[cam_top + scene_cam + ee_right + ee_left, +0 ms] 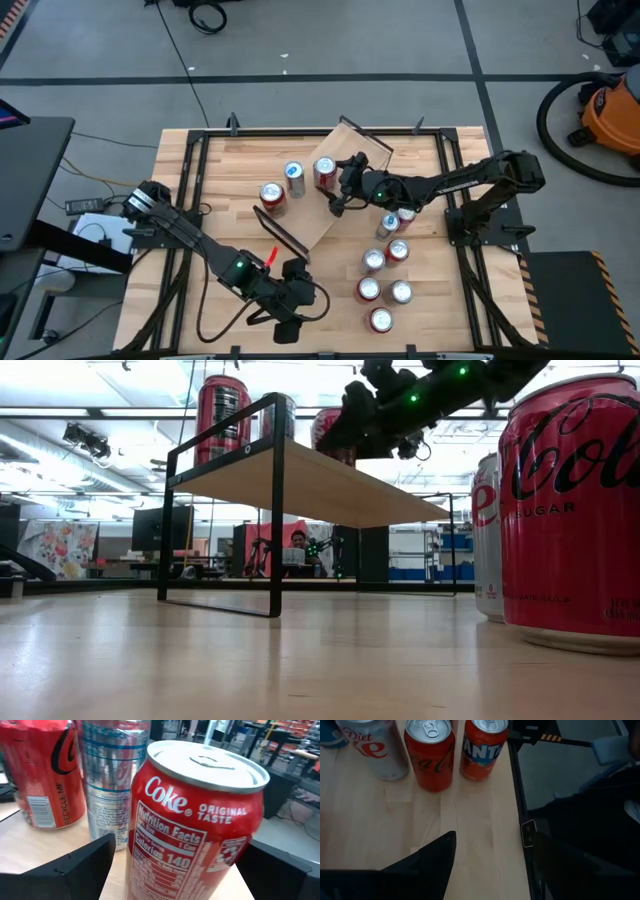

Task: Place canned beverage on shelf
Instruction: Put the bottom red-white soda can on the shelf

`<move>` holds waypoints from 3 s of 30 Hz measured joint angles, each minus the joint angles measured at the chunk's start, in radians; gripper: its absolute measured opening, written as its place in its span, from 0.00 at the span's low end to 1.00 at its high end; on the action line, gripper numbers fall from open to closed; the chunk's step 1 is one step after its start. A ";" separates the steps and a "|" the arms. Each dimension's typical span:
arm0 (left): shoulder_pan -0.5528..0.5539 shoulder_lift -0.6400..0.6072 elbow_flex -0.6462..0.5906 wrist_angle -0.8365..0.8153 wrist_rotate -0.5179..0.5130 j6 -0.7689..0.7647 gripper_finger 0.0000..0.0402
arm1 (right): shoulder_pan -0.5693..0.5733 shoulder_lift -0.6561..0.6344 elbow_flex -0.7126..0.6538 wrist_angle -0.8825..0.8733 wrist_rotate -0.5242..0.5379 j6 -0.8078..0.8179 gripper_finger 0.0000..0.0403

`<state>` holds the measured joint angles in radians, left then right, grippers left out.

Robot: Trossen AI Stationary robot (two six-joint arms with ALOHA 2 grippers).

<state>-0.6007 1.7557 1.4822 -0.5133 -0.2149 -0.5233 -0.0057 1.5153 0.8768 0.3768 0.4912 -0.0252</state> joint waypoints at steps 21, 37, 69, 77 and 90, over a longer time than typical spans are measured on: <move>0.003 0.000 0.000 0.000 0.000 0.014 0.68 | 0.019 -0.159 -0.005 -0.350 -0.006 0.101 0.99; 0.010 0.000 0.000 0.000 0.003 0.010 0.68 | 0.011 0.016 -0.039 -0.021 0.119 0.157 0.99; -0.010 -0.081 0.000 -0.027 -0.006 -0.010 0.68 | -0.019 -0.061 -0.040 -0.200 0.143 0.209 0.99; -0.005 -0.081 0.000 -0.029 -0.008 -0.018 0.68 | -0.024 -0.061 -0.039 -0.138 0.144 0.208 0.99; 0.004 -0.081 0.000 -0.030 -0.009 -0.007 0.68 | -0.055 -0.061 -0.039 -0.018 0.112 0.209 0.99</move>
<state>-0.5968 1.6745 1.4818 -0.5434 -0.2237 -0.5304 -0.0606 1.4548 0.8375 0.3587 0.6029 0.1836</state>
